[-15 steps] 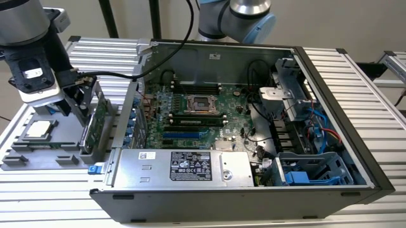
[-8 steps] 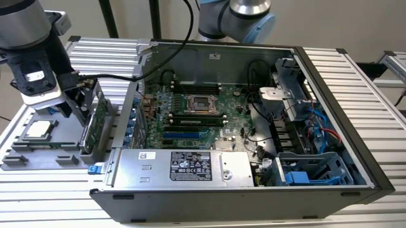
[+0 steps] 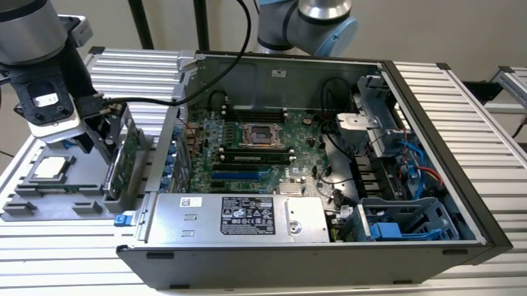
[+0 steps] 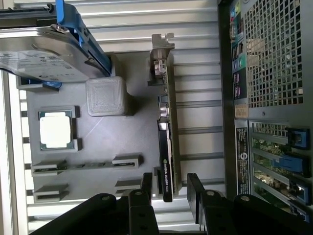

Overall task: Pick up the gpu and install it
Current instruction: 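Pick up the gpu and move the gpu toward the slot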

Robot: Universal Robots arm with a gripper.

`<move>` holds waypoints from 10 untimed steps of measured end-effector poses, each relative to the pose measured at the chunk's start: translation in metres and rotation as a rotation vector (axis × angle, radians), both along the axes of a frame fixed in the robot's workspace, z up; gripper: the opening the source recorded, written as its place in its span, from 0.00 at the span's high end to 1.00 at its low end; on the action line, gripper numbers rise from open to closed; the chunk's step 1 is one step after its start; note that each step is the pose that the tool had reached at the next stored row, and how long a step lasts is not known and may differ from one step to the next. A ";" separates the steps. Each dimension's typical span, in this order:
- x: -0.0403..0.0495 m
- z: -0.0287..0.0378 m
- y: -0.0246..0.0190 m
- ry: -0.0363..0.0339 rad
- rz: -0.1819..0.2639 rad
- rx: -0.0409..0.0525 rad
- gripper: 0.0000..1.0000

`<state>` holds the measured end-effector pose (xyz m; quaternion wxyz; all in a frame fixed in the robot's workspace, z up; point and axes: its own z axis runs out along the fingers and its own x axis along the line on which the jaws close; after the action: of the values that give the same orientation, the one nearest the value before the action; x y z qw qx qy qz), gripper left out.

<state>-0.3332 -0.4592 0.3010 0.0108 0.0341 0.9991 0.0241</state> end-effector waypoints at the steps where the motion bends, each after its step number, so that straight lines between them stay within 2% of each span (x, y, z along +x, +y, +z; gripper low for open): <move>1: 0.0000 -0.0002 0.0000 0.0000 0.000 0.0000 0.00; 10: 0.0000 -0.0026 0.0000 -0.0002 0.000 0.0001 0.00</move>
<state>-0.3332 -0.4592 0.2984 0.0109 0.0341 0.9991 0.0241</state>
